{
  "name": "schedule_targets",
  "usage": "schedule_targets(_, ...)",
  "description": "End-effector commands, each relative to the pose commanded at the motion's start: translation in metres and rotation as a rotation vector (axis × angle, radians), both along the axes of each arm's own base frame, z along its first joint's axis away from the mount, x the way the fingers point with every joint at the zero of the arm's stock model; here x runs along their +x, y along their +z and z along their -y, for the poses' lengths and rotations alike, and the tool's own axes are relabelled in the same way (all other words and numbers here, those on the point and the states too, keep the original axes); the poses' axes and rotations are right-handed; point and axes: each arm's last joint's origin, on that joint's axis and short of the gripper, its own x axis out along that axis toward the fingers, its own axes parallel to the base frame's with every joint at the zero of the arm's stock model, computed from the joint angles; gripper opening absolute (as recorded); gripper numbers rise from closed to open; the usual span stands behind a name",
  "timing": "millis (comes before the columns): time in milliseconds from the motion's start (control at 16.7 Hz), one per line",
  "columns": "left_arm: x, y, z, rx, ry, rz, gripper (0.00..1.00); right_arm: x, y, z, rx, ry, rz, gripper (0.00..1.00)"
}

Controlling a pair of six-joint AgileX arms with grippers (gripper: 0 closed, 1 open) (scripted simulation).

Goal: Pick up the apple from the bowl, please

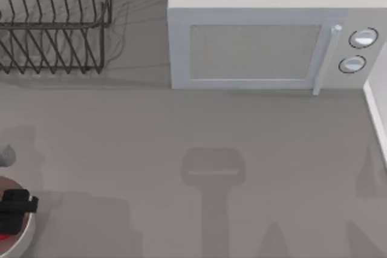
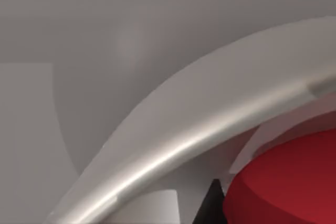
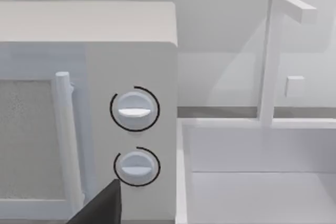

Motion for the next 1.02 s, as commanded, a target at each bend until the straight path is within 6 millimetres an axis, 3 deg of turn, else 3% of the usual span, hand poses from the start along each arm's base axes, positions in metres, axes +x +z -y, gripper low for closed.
schedule_targets(240,0.000,0.000,0.000,0.000,0.000,0.000,0.02,0.000,0.000,0.000,0.000,0.000,0.000,1.00)
schedule_targets(300,0.000,0.000,0.000,0.000,0.000,0.000,0.00,0.000,0.000,0.000,0.000,0.000,0.000,1.00)
schedule_targets(720,0.000,0.000,0.000,0.000,0.000,0.000,0.00,0.000,0.000,0.000,0.000,0.000,0.000,1.00)
schedule_targets(780,-0.004,0.029,0.000,-0.023,-0.017,0.036,0.00,0.000,0.000,0.000,0.000,0.000,0.000,1.00)
schedule_targets(1020,0.005,0.042,-0.001,-0.024,-0.017,0.029,0.00,0.000,0.000,0.000,0.000,0.000,0.000,1.00)
